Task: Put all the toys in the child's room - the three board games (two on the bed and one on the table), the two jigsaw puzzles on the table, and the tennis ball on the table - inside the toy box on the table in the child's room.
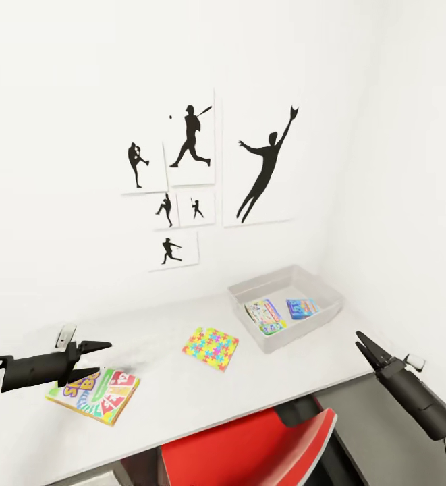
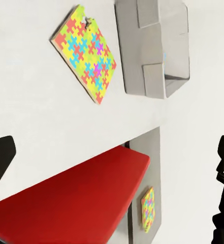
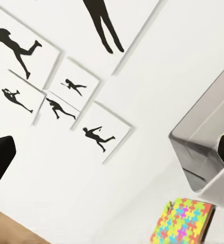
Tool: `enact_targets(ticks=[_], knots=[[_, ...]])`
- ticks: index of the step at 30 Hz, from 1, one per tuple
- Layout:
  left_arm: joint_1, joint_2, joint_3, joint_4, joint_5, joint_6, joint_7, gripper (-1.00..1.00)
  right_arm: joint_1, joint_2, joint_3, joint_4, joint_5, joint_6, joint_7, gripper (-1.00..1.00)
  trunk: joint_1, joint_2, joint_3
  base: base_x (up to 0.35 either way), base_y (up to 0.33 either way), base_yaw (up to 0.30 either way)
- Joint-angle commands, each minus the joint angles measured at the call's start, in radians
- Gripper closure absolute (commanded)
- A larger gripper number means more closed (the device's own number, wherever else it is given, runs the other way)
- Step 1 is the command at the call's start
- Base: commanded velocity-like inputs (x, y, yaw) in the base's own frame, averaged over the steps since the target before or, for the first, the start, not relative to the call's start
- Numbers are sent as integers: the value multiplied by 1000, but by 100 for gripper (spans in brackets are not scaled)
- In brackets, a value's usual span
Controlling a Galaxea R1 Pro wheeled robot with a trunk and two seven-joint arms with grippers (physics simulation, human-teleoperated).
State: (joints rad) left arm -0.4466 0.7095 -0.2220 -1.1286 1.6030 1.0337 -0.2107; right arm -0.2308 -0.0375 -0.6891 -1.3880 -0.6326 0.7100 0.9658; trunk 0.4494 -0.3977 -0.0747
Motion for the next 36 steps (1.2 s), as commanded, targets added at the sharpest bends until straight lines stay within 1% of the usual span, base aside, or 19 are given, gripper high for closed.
enact_targets(ticks=[1,9,11,14,15,16,17,19,21,23,24,26,27,28,29,32,36], knots=[[-2,1,-3,1,-8,0,-10,-100,-1,0,1,0,-4,6,1,-100,1,-2,-2,-12,3,290],[-2,1,-3,1,-8,0,-10,-100,-1,0,15,-16,-6,16,-3,-100,1,-2,-2,-3,1,290],[-2,1,-3,1,-8,0,-10,-100,-1,1,28,-28,-7,20,-6,-100,1,-2,-2,0,0,290],[-2,1,-3,1,-8,0,-10,-100,-1,2,85,-42,-8,30,-33,-100,1,-2,-2,0,0,290],[-2,1,-3,1,-8,0,-11,-100,-4,2,125,-48,-7,45,-68,-100,1,-2,-2,0,0,290],[-2,1,-3,1,-8,0,-11,-100,-7,2,147,-52,-7,56,-94,-100,1,-2,-2,0,0,290],[-2,1,-3,1,-8,0,-11,-100,-21,3,189,-65,-9,83,-162,-100,1,-2,-2,0,0,290],[-2,1,-3,1,-8,0,-11,-100,-48,5,229,-81,-13,112,-246,-100,1,-2,-2,0,0,290],[-2,1,-3,1,-8,0,-12,-100,-115,18,308,-103,-21,160,-436,-100,1,-2,-2,0,0,290],[-2,1,-3,1,-8,0,-12,-100,-146,28,347,-107,-25,175,-526,-100,1,-2,-2,0,0,290],[-2,1,-3,1,-8,0,-12,-100,-175,39,381,-109,-27,185,-607,-100,1,-2,-2,-5,0,290],[-3,1,-3,1,-8,0,-12,-100,-200,52,412,-110,-28,192,-678,-100,1,-2,-2,-25,14,290],[-2,1,-4,1,-8,1,-13,-100,-218,64,440,-111,-29,196,-739,-100,1,-2,-2,-74,67,290],[-2,1,-4,1,-8,1,-13,-100,-225,69,452,-111,-29,197,-765,-100,1,-2,-2,-93,89,290],[-2,1,-5,1,-8,1,-13,-100,-234,76,473,-111,-30,199,-810,-100,1,-2,-2,-125,128,290],[-2,2,-4,1,-8,2,-13,-100,-244,86,501,-105,-30,202,-872,-100,1,-2,-2,-154,169,290],[-2,3,-4,1,-8,2,-13,-100,-249,90,512,-85,-29,201,-897,-100,1,-2,-2,-172,209,290]])
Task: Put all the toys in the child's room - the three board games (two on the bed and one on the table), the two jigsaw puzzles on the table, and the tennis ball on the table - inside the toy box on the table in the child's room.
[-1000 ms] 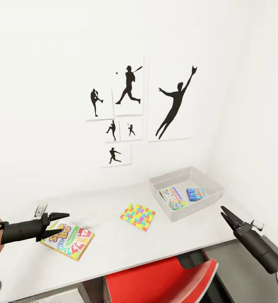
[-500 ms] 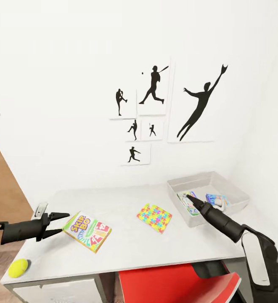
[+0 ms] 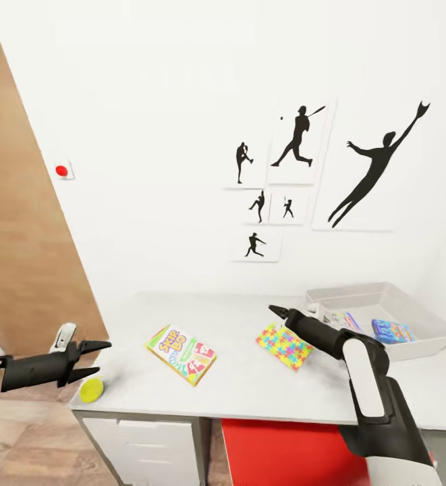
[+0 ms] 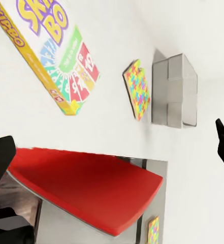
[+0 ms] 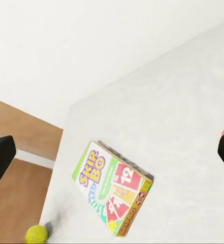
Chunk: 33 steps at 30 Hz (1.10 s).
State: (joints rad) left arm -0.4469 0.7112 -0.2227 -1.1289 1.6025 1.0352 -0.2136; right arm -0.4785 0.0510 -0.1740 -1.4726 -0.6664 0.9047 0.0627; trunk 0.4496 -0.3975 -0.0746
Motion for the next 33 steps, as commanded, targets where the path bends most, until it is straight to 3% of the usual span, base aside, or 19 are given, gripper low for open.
enact_targets(ticks=[1,10,18,33], knots=[[-2,1,-3,1,-7,0,-11,-100,-2,1,-2,7,6,6,3,-100,0,-3,-2,-159,224,290],[-2,2,-3,1,-7,0,-10,-100,-2,1,1,23,15,0,-3,-100,0,-3,-2,-85,246,250],[-2,2,-3,1,-7,0,-10,-100,-2,1,2,33,19,-4,-4,-100,0,-3,-2,74,249,33],[-2,7,-3,2,-8,0,-10,-100,-2,-10,2,68,21,-5,-3,-100,0,-3,-2,43,94,1]])
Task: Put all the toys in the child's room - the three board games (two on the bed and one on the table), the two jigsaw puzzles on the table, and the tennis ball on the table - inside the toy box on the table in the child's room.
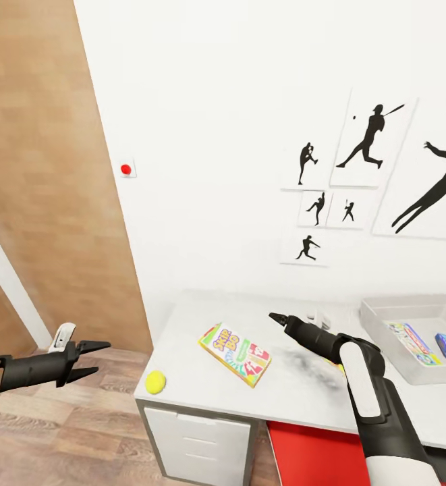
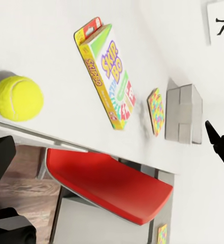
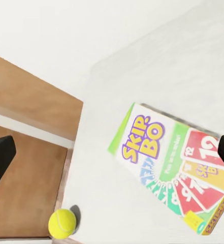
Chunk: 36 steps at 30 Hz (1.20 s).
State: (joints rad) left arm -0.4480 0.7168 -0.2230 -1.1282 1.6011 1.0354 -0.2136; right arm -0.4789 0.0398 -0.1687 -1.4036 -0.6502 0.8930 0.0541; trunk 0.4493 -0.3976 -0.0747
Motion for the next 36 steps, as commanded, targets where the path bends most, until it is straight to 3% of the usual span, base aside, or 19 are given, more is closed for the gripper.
enact_targets(ticks=[1,36], knots=[[-1,2,-2,1,-7,0,-10,-100,-1,1,-3,0,5,6,6,-100,1,-2,-2,10,260,0],[-1,3,-2,5,-10,-3,-7,-100,22,-7,-12,-8,-2,-69,15,-100,1,-2,-2,52,125,0]])
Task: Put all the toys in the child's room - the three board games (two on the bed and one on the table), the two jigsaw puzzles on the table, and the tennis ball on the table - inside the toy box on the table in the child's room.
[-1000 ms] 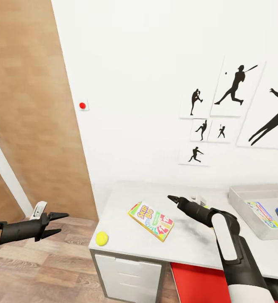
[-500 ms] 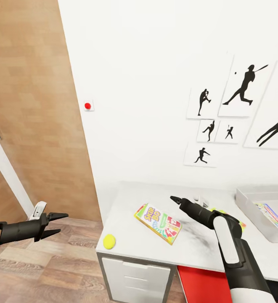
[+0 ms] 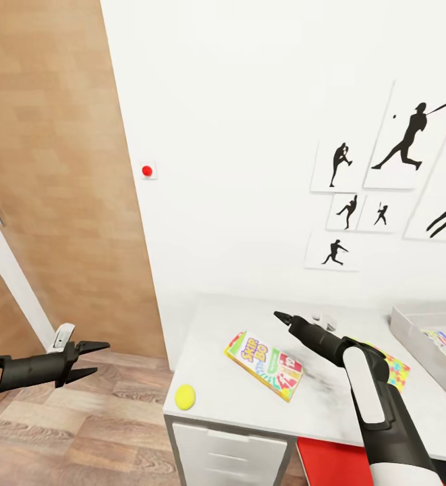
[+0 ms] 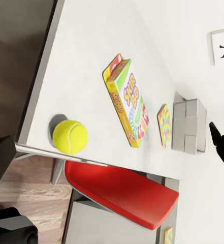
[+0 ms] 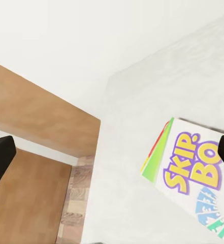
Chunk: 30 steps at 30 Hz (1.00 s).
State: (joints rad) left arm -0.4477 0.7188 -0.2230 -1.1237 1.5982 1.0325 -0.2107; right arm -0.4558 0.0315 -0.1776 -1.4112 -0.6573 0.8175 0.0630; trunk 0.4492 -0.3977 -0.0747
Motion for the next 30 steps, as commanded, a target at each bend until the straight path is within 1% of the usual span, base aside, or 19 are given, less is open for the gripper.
enact_targets(ticks=[1,7,14,19,23,30], knots=[[-2,1,-2,1,-7,0,-10,-100,-1,1,-4,1,4,4,8,-100,1,-2,-2,23,27,0],[-1,1,-2,1,-9,0,-10,-100,-1,0,-5,7,5,-1,10,-100,1,-2,-2,9,72,0],[-2,1,-2,1,-14,0,-10,-100,-1,-1,-8,10,8,-1,11,-100,1,-2,-2,11,219,0],[-2,1,-2,1,-14,0,-10,-100,0,-1,-8,10,8,-1,11,-100,1,-2,-2,85,224,-7],[-2,1,-2,1,-14,0,-10,-100,0,-1,-8,10,9,-2,11,-100,1,-2,-4,162,216,-151],[-2,2,-2,1,-15,0,-10,-100,0,-1,-8,11,10,-3,11,-100,1,-2,-8,222,180,-235]])
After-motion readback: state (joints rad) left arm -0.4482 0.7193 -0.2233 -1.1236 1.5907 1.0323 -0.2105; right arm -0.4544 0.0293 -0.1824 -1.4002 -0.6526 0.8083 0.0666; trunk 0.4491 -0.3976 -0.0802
